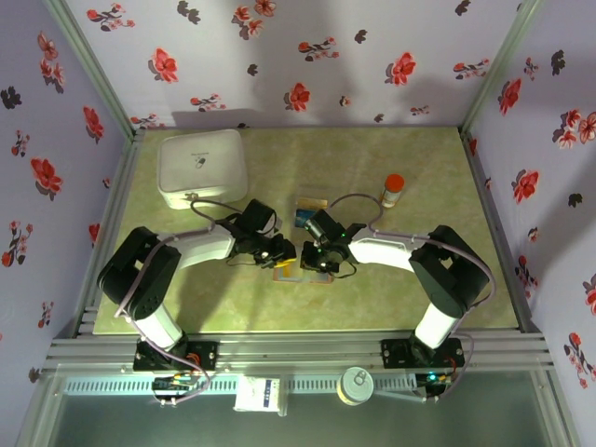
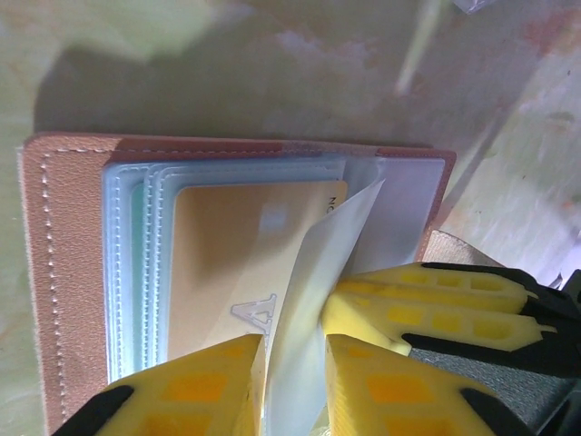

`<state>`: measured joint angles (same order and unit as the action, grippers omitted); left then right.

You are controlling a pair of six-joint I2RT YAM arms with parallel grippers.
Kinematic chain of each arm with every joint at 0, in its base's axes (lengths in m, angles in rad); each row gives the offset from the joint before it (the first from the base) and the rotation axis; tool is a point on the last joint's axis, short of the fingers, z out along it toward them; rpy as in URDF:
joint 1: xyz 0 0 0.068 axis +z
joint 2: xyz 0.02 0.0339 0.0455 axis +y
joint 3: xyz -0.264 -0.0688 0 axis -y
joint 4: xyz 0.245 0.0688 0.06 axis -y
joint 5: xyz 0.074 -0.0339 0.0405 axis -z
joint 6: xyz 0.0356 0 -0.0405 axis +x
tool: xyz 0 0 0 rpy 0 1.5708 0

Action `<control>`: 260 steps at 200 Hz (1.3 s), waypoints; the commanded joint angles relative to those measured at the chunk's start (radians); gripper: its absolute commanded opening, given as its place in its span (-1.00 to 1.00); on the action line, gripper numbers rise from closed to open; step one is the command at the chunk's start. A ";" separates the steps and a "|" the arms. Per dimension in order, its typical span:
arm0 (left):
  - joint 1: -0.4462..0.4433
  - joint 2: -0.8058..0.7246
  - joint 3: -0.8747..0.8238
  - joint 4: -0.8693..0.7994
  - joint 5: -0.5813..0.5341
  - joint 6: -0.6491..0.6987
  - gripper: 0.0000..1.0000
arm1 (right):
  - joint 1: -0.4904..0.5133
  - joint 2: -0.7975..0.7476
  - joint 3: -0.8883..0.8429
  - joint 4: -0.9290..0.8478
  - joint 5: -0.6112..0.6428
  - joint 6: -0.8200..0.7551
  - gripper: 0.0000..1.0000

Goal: Take the credit cards out of the card holder

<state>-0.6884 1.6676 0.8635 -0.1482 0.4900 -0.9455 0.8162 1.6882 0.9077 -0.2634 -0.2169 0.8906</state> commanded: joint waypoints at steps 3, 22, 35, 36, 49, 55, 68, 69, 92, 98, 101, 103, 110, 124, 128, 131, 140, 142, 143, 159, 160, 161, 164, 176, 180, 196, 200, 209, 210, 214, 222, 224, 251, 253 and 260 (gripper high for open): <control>-0.008 0.006 0.026 0.012 0.020 -0.014 -0.58 | -0.007 -0.037 -0.004 -0.037 0.022 -0.019 -0.66; -0.010 0.002 0.036 0.002 0.019 -0.013 -0.60 | -0.012 -0.065 -0.006 -0.054 0.038 -0.026 -0.66; -0.014 0.000 0.045 -0.006 0.016 -0.013 -0.60 | -0.023 -0.089 -0.010 -0.064 0.048 -0.033 -0.65; -0.014 0.000 0.046 -0.006 0.016 -0.013 -0.60 | -0.023 -0.091 -0.011 -0.064 0.049 -0.034 -0.65; -0.020 0.000 0.058 -0.017 0.013 -0.013 -0.60 | -0.034 -0.118 -0.019 -0.075 0.060 -0.040 -0.66; -0.022 0.001 0.064 -0.021 0.013 -0.014 -0.60 | -0.042 -0.132 -0.025 -0.078 0.065 -0.043 -0.66; -0.029 0.005 0.077 -0.029 0.009 -0.013 -0.60 | -0.059 -0.164 -0.038 -0.086 0.071 -0.049 -0.66; -0.029 0.006 0.080 -0.029 0.009 -0.012 -0.60 | -0.061 -0.166 -0.040 -0.086 0.071 -0.050 -0.65; -0.043 0.030 0.108 -0.040 0.007 -0.010 -0.59 | -0.093 -0.229 -0.069 -0.094 0.080 -0.056 -0.65; -0.047 0.039 0.116 -0.044 0.006 -0.009 -0.59 | -0.100 -0.245 -0.077 -0.097 0.082 -0.059 -0.65; -0.050 0.043 0.120 -0.046 0.005 -0.009 -0.59 | -0.104 -0.252 -0.081 -0.099 0.083 -0.060 -0.65; -0.052 0.047 0.123 -0.047 0.005 -0.009 -0.59 | -0.107 -0.259 -0.084 -0.100 0.083 -0.061 -0.65; -0.057 0.058 0.133 -0.052 0.004 -0.007 -0.59 | -0.117 -0.276 -0.091 -0.104 0.084 -0.062 -0.65; -0.070 0.078 0.151 -0.060 0.004 -0.007 -0.60 | -0.131 -0.308 -0.105 -0.112 0.089 -0.068 -0.65; -0.072 0.083 0.155 -0.062 0.004 -0.006 -0.60 | -0.134 -0.315 -0.107 -0.114 0.090 -0.068 -0.65; -0.074 0.087 0.160 -0.063 0.004 -0.004 -0.60 | -0.137 -0.322 -0.110 -0.116 0.092 -0.068 -0.65; -0.081 0.099 0.172 -0.069 0.002 -0.004 -0.60 | -0.143 -0.339 -0.119 -0.122 0.097 -0.070 -0.65; -0.083 0.102 0.175 -0.070 0.002 -0.004 -0.60 | -0.144 -0.344 -0.121 -0.124 0.098 -0.071 -0.65; -0.083 0.104 0.176 -0.071 0.002 -0.003 -0.60 | -0.145 -0.345 -0.121 -0.123 0.099 -0.071 -0.65; -0.095 0.127 0.198 -0.081 0.002 0.001 -0.60 | -0.153 -0.369 -0.139 -0.124 0.102 -0.070 -0.64; -0.095 0.128 0.200 -0.081 0.002 0.001 -0.60 | -0.154 -0.371 -0.141 -0.123 0.102 -0.069 -0.64; -0.096 0.129 0.201 -0.082 0.001 0.001 -0.60 | -0.155 -0.373 -0.142 -0.124 0.102 -0.069 -0.64; -0.098 0.134 0.205 -0.083 0.002 0.001 -0.60 | -0.155 -0.376 -0.145 -0.125 0.102 -0.070 -0.64; -0.105 0.150 0.219 -0.085 0.002 0.002 -0.60 | -0.160 -0.388 -0.157 -0.124 0.100 -0.068 -0.64; -0.106 0.156 0.225 -0.086 0.001 0.002 -0.60 | -0.161 -0.390 -0.159 -0.124 0.099 -0.068 -0.64; -0.113 0.179 0.249 -0.094 0.004 0.004 -0.58 | -0.165 -0.400 -0.169 -0.125 0.099 -0.068 -0.64; -0.115 0.184 0.254 -0.096 0.005 0.007 -0.57 | -0.164 -0.401 -0.171 -0.126 0.099 -0.067 -0.64; -0.119 0.194 0.267 -0.103 0.006 0.010 -0.53 | -0.165 -0.408 -0.177 -0.125 0.097 -0.064 -0.63; -0.120 0.194 0.269 -0.103 0.006 0.010 -0.53 | -0.165 -0.408 -0.177 -0.125 0.097 -0.064 -0.63; -0.121 0.197 0.274 -0.105 0.007 0.011 -0.51 | -0.165 -0.411 -0.179 -0.126 0.097 -0.064 -0.62; -0.123 0.203 0.281 -0.108 0.007 0.013 -0.48 | -0.166 -0.418 -0.183 -0.126 0.097 -0.062 -0.62; -0.123 0.206 0.283 -0.107 0.007 0.013 -0.47 | -0.166 -0.419 -0.184 -0.126 0.097 -0.063 -0.61; -0.125 0.219 0.303 -0.115 0.009 0.017 -0.36 | -0.169 -0.435 -0.185 -0.136 0.105 -0.063 -0.58; -0.125 0.219 0.305 -0.117 0.009 0.017 -0.35 | -0.168 -0.436 -0.186 -0.137 0.105 -0.064 -0.58; -0.126 0.219 0.309 -0.121 0.009 0.020 -0.33 | -0.169 -0.439 -0.186 -0.139 0.105 -0.063 -0.57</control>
<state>-0.8070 1.8694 1.1393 -0.2253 0.4911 -0.9436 0.6579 1.2778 0.7349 -0.3771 -0.1375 0.8379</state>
